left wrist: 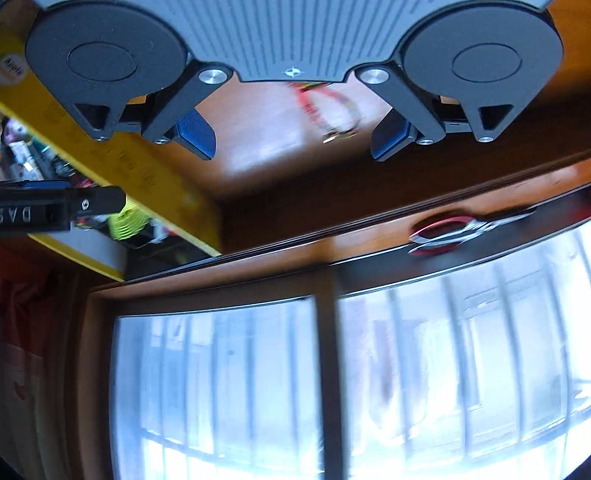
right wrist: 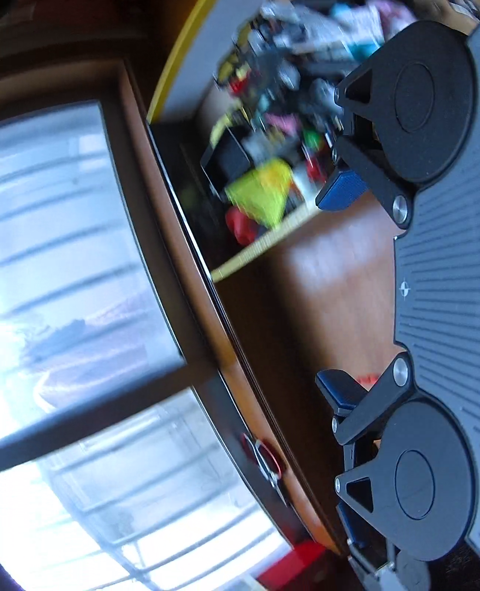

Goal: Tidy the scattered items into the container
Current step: 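Open the left gripper over the box and withdraw both grippers to the desk, then grasp the red-green-yellow braided cord with the right gripper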

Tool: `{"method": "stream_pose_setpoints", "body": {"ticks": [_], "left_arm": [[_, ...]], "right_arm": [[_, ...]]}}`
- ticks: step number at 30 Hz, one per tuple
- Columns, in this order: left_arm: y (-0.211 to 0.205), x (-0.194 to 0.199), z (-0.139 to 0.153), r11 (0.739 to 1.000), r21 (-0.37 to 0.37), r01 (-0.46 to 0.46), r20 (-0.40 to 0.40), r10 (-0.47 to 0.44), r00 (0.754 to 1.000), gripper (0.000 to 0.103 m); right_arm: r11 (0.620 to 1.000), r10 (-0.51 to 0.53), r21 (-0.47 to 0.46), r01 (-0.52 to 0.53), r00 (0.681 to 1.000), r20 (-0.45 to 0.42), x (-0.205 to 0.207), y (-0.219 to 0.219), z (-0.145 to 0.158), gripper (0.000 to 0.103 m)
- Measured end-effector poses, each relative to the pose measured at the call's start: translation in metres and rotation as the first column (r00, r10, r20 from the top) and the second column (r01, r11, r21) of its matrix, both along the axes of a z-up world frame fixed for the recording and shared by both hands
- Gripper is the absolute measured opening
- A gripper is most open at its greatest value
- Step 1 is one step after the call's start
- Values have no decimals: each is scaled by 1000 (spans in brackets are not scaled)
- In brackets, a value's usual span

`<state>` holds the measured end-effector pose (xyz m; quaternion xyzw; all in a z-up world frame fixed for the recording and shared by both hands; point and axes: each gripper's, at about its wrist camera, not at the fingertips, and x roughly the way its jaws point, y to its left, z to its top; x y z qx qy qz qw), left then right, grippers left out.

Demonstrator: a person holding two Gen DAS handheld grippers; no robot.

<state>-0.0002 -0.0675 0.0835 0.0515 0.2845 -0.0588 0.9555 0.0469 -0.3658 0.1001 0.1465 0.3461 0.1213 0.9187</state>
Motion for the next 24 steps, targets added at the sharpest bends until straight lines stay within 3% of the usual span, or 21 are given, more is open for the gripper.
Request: {"method": "stream_pose_setpoints", "body": {"ticks": [5, 8, 11, 14, 17, 19, 21, 24], "left_arm": [[92, -18, -23, 988, -8, -157, -60, 156, 986, 93], [147, -28, -40, 963, -11, -269, -116, 266, 957, 93], [192, -38, -53, 936, -18, -352, -160, 345, 925, 93], [228, -48, -64, 907, -25, -421, -183, 410, 894, 93], [251, -55, -69, 884, -43, -466, -196, 450, 871, 93], [260, -56, -74, 875, -53, -482, -208, 462, 862, 93], [267, -59, -76, 873, -55, -484, -220, 462, 859, 93], [270, -56, -76, 876, -41, -480, -227, 460, 858, 93]], "right_arm": [[988, 146, -49, -148, 988, -54, 7, 99, -5, 95], [943, 301, -123, -309, 950, -79, 15, 170, -10, 96], [855, 471, -178, -488, 873, -130, 26, 239, -19, 97], [732, 621, -198, -652, 758, -200, 44, 298, -32, 97], [639, 683, -208, -741, 671, -289, 68, 346, -47, 96], [578, 705, -233, -782, 623, -340, 83, 373, -59, 87], [541, 709, -246, -805, 593, -382, 98, 395, -71, 71], [520, 704, -283, -806, 592, -391, 115, 415, -87, 70]]}}
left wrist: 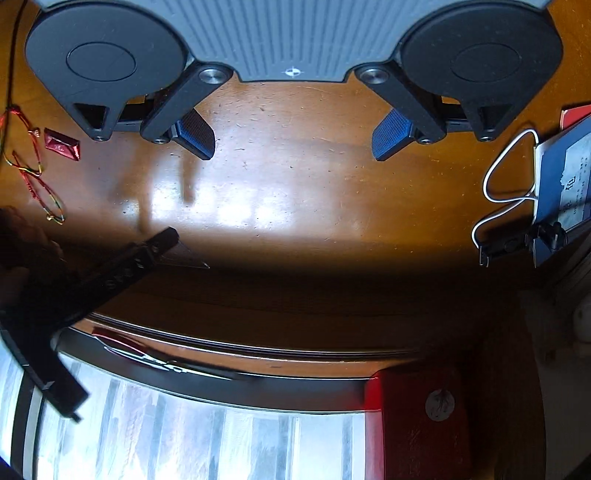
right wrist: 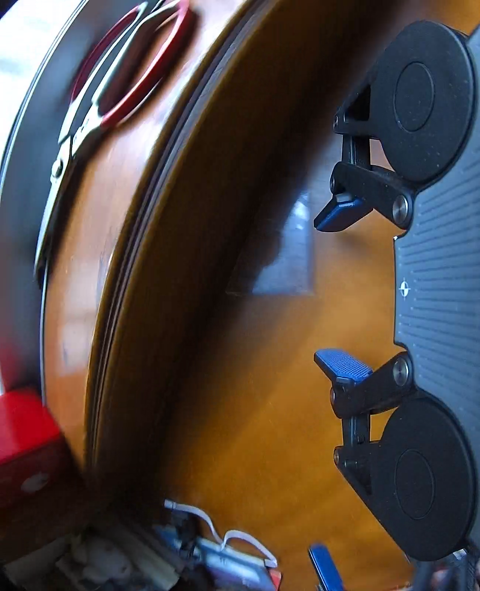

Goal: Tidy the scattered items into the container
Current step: 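Grasp the red-green-yellow braided cord with the right gripper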

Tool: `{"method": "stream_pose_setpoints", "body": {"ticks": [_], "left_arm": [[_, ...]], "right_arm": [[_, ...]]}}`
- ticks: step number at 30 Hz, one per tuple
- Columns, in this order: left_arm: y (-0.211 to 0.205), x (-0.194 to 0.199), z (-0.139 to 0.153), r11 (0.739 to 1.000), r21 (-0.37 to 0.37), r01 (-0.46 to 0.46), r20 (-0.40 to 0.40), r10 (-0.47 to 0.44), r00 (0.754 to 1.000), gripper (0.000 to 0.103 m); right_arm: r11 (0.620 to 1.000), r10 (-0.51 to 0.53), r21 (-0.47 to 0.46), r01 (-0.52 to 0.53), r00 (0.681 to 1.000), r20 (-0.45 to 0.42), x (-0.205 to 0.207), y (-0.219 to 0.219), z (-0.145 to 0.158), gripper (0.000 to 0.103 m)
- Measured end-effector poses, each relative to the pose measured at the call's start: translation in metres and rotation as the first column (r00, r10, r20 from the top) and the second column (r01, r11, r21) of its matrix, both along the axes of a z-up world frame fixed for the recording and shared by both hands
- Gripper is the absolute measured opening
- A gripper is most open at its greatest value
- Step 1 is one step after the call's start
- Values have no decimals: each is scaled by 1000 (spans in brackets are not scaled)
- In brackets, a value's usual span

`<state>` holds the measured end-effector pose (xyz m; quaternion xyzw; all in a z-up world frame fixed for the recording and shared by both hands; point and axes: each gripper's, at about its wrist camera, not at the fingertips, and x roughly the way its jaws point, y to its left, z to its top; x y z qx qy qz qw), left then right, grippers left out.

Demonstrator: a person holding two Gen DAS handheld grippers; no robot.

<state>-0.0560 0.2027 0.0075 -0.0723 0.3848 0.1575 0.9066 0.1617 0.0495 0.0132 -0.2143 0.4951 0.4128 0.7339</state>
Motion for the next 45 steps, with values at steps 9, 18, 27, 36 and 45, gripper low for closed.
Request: {"method": "stream_pose_setpoints", "body": {"ticks": [9, 18, 27, 36, 45], "left_arm": [[-7, 22, 5, 997, -16, 79, -15, -79, 997, 93], [-37, 64, 4, 976, -5, 216, -15, -216, 976, 93], [-54, 52, -5, 971, -29, 239, -24, -240, 970, 93], [-58, 30, -10, 976, -25, 217, -44, -218, 975, 93], [-65, 25, -7, 978, -27, 209, -38, -210, 977, 93]], "right_arm": [[995, 91, -53, -87, 994, 67, -13, -23, 0, 70], [979, 141, -165, -118, 980, 140, -45, -118, 21, 75], [885, 422, -266, -381, 899, 118, -104, -145, 11, 47], [916, 373, -180, -359, 926, 50, -94, -134, 10, 41], [923, 370, -117, -366, 929, 6, -100, -136, 14, 23]]}}
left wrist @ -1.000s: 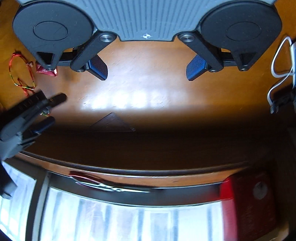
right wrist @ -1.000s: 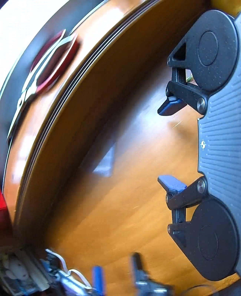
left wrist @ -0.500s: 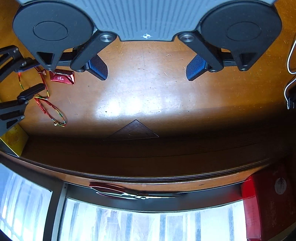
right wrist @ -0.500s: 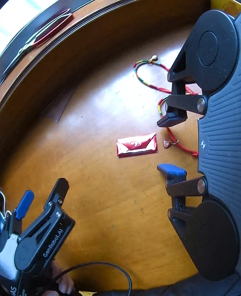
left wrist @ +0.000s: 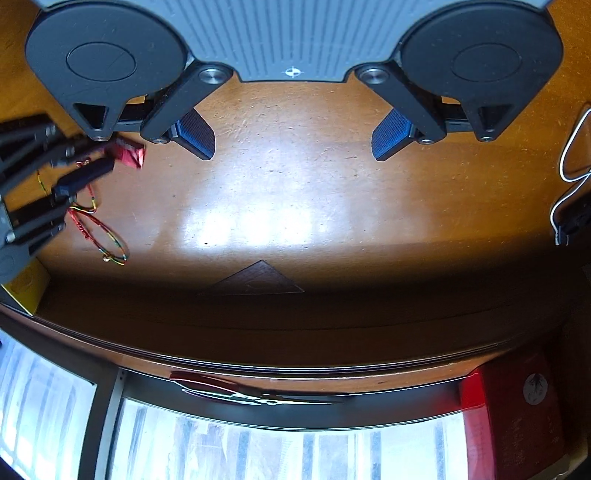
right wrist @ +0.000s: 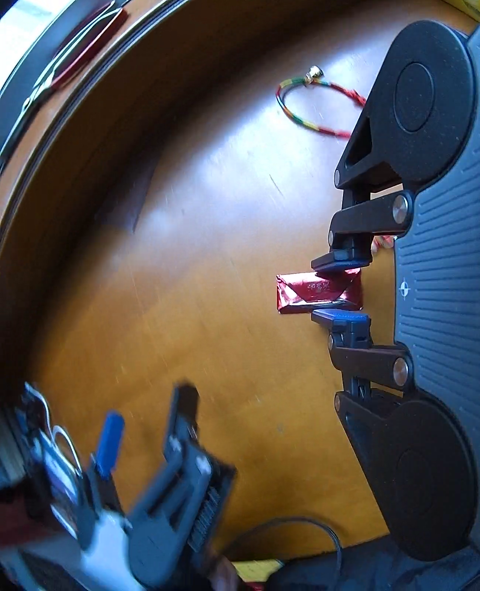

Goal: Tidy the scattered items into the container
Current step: 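Grasp the red-green-yellow braided cord with the right gripper, then grasp another part of the braided cord with the left gripper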

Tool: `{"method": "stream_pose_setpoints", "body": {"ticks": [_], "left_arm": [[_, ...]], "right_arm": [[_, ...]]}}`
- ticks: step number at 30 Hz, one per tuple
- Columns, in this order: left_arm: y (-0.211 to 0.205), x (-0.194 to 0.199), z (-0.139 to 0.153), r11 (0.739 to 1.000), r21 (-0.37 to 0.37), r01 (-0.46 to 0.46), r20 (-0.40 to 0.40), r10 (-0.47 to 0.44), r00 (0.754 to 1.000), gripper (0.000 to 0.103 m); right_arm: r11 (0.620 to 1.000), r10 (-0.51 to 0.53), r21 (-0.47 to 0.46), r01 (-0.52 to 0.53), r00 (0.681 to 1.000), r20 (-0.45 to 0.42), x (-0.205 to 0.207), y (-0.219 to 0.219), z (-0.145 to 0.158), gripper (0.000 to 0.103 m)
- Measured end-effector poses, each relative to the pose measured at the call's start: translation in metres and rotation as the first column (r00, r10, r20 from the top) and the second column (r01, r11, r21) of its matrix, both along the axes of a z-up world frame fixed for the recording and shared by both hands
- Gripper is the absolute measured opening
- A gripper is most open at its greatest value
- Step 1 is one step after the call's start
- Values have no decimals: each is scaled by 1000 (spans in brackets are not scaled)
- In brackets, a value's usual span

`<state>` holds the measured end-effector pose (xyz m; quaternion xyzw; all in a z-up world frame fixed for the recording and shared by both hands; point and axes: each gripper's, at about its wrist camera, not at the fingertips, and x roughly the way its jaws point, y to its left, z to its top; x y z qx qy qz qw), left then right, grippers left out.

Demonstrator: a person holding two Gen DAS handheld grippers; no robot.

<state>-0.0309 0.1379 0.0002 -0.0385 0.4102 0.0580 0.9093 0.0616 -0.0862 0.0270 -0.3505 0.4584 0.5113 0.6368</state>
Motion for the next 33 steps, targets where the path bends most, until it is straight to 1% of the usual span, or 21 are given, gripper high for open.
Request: {"method": "stream_pose_setpoints", "body": {"ticks": [2, 3, 5, 6, 8, 10, 11, 13, 15, 16, 18, 20, 22, 23, 25, 27, 28, 30, 32, 33], "left_arm": [[-8, 2, 1, 1000, 4, 24, 7, -24, 1000, 93], [-13, 4, 2, 999, 7, 37, 10, -37, 999, 93], [-22, 7, 2, 998, 11, 60, 13, -60, 998, 93], [-26, 9, 1, 997, 12, 72, 13, -72, 997, 93], [-34, 13, 0, 995, 12, 96, 9, -96, 995, 93], [-43, 16, -1, 992, 18, 125, 6, -125, 992, 93], [-48, 17, -1, 990, 22, 138, 7, -138, 990, 93], [-57, 18, 0, 986, 36, 162, 11, -163, 987, 93], [-63, 18, 0, 982, 53, 183, 14, -184, 983, 93], [-66, 19, 0, 979, 61, 193, 12, -194, 981, 93], [-70, 23, 0, 974, 80, 214, 10, -216, 976, 93], [-73, 29, 0, 965, 103, 243, 13, -245, 969, 93], [-77, 37, 2, 956, 111, 272, 25, -277, 961, 93], [-79, 43, 3, 953, 103, 285, 30, -290, 957, 93], [-87, 58, 4, 951, 71, 302, 39, -306, 951, 93], [-97, 75, 5, 948, 37, 315, 46, -317, 947, 93], [-104, 82, 5, 944, 24, 330, 52, -331, 942, 93], [-122, 94, 5, 923, 22, 384, 64, -384, 921, 93], [-145, 105, 3, 897, 40, 440, 71, -442, 894, 89], [-156, 110, 1, 884, 47, 465, 70, -467, 881, 84]], "right_arm": [[1000, -1, 6, 1, 1000, -23, -11, -6, 2, 22], [1000, -17, 17, 17, 1000, -19, -4, -14, 8, 22], [992, -101, 72, 100, 995, 10, -4, -29, 16, 25], [981, -165, 106, 162, 986, 18, -1, -38, 20, 30], [942, -296, 171, 289, 955, 14, 7, -54, 24, 32], [900, -406, 184, 395, 914, 25, 17, -60, 17, 32], [885, -445, 173, 433, 895, 36, 24, -64, 15, 32], [858, -503, 153, 491, 862, 54, 31, -56, 4, 31], [833, -544, 166, 529, 837, 63, 37, -54, -1, 28], [826, -553, 178, 535, 830, 74, 37, -48, -4, 26], [826, -554, 188, 532, 827, 94, 35, -41, -6, 7], [840, -532, 186, 509, 841, 99, 30, -42, -5, 4], [855, -508, 183, 486, 855, 103, 18, -51, -7, 3], [856, -506, 182, 484, 857, 101, 13, -53, -9, 3], [843, -528, 180, 507, 844, 97, 2, -67, -12, 3], [818, -567, 181, 546, 818, 94, -4, -87, -12, 3], [798, -596, 182, 575, 797, 94, -5, -99, -12, 3], [750, -657, 183, 635, 747, 100, -7, -121, -12, 3], [699, -711, 194, 689, 698, 85, -8, -140, -12, 3], [673, -735, 202, 711, 675, 73, -9, -147, -12, 3]]}}
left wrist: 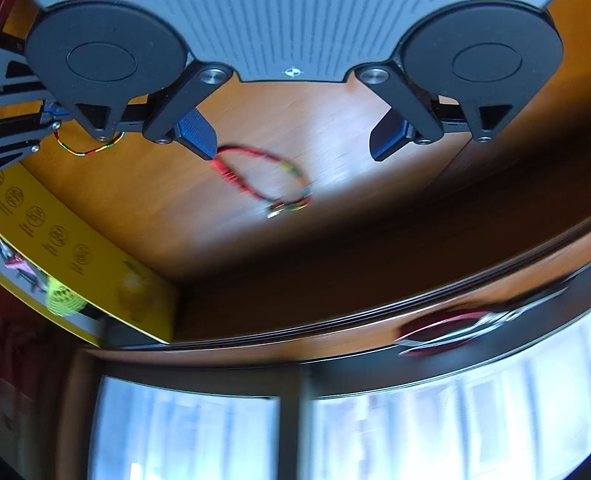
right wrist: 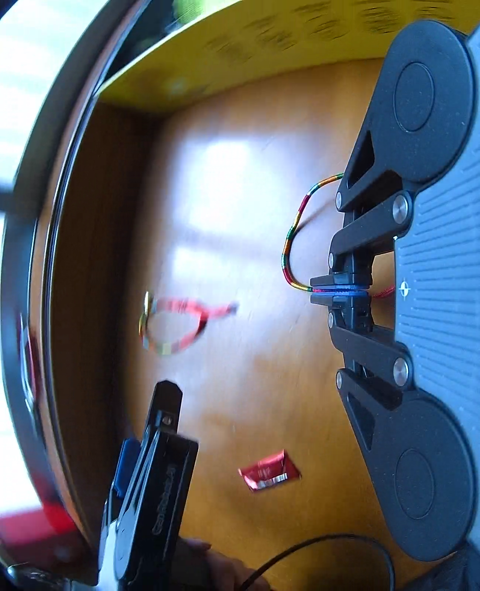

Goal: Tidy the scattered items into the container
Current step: 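Grasp another part of the braided cord with the left gripper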

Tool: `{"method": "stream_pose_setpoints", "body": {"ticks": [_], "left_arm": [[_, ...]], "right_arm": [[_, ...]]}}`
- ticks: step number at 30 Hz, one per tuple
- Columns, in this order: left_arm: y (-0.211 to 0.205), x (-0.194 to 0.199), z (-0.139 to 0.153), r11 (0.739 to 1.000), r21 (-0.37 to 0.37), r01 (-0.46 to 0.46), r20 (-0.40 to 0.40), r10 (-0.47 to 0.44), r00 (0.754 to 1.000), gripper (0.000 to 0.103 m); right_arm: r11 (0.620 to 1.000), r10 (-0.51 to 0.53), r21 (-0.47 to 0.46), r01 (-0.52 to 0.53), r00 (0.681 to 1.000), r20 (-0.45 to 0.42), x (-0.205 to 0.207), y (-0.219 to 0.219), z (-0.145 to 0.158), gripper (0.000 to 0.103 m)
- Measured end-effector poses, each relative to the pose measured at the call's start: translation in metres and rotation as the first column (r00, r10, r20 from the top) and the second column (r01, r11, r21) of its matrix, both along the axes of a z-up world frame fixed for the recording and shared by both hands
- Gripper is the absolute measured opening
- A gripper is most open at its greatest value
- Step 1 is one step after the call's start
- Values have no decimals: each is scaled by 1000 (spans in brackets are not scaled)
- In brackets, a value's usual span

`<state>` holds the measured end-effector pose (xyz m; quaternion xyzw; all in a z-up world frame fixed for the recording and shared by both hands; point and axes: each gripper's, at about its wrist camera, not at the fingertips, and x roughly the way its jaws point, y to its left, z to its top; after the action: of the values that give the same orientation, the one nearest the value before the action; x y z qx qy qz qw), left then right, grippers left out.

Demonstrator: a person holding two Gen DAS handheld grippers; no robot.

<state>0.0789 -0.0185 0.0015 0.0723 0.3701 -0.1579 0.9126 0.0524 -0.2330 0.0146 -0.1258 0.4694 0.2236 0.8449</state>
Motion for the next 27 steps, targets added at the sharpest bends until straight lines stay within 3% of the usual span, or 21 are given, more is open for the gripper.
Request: {"method": "stream_pose_setpoints", "body": {"ticks": [3, 5, 9, 11, 13, 15, 21, 27], "left_arm": [[-30, 16, -8, 999, 16, 52, -19, -51, 999, 67], [-44, 27, -15, 998, 20, 57, -42, -56, 998, 61], [-55, 39, -29, 999, 26, 33, -83, -30, 996, 46], [-56, 40, -35, 999, 37, 25, -90, -22, 996, 38], [-57, 41, -36, 999, 42, 27, -78, -24, 997, 20], [-57, 42, -36, 999, 37, 24, -79, -21, 997, 9], [-54, 35, -31, 1000, 14, 22, -60, -21, 998, 5], [-45, 25, -13, 1000, -22, 10, -20, -11, 1000, 5]], "right_arm": [[998, -58, 39, 58, 998, 5, -6, -14, -1, 5], [995, -87, 57, 85, 996, 18, -10, -15, -2, 6], [983, -137, 126, 133, 990, 29, -14, -11, -7, 20], [974, -168, 161, 161, 985, 28, -20, -14, -4, 23], [965, -193, 184, 185, 981, 26, -20, -17, -3, 23], [957, -215, 203, 206, 976, 22, -19, -19, -2, 23], [944, -249, 226, 239, 968, 17, -19, -22, -3, 23], [955, -232, 210, 210, 969, 85, -32, -14, 7, 23]]}}
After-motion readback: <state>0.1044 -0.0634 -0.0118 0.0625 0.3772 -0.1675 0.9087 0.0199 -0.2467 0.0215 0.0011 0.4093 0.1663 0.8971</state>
